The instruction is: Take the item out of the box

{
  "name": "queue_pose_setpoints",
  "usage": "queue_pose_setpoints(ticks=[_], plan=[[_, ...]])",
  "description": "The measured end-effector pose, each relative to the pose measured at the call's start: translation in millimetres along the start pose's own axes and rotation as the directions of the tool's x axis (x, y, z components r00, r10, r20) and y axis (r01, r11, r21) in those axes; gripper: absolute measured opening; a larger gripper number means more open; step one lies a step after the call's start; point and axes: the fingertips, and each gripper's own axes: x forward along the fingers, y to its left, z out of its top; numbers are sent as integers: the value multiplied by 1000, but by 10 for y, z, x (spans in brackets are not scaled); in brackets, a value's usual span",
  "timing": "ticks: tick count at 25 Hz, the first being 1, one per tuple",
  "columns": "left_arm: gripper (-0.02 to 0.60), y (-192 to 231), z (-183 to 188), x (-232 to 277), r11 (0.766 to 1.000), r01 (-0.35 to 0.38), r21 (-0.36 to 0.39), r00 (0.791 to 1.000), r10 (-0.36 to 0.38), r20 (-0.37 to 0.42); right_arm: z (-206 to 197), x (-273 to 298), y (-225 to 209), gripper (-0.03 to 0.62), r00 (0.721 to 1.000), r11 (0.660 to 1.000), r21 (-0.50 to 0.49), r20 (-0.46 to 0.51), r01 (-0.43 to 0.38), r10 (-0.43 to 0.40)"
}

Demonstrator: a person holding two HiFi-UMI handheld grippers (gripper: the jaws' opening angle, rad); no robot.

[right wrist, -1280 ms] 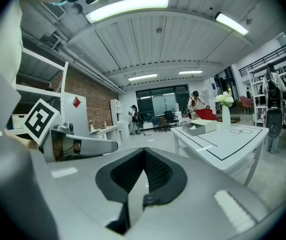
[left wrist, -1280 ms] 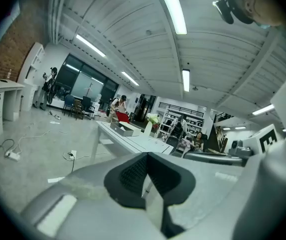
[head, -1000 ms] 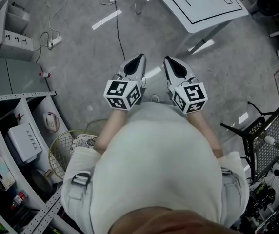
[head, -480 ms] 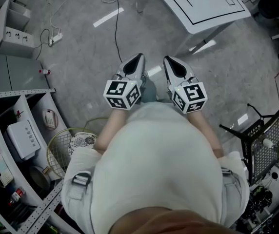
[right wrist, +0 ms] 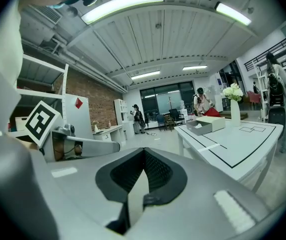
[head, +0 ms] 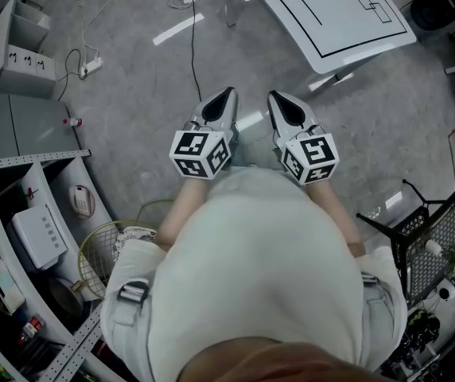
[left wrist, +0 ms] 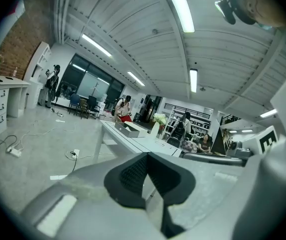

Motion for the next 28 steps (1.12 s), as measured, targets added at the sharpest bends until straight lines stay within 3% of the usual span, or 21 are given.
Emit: queue_pose_setpoints(ticks=[28], plan=[[0, 1509, 1170, 1709, 987, 136, 89, 985, -125, -122, 868, 2298, -842, -3, 992, 991, 30, 3, 130, -130]])
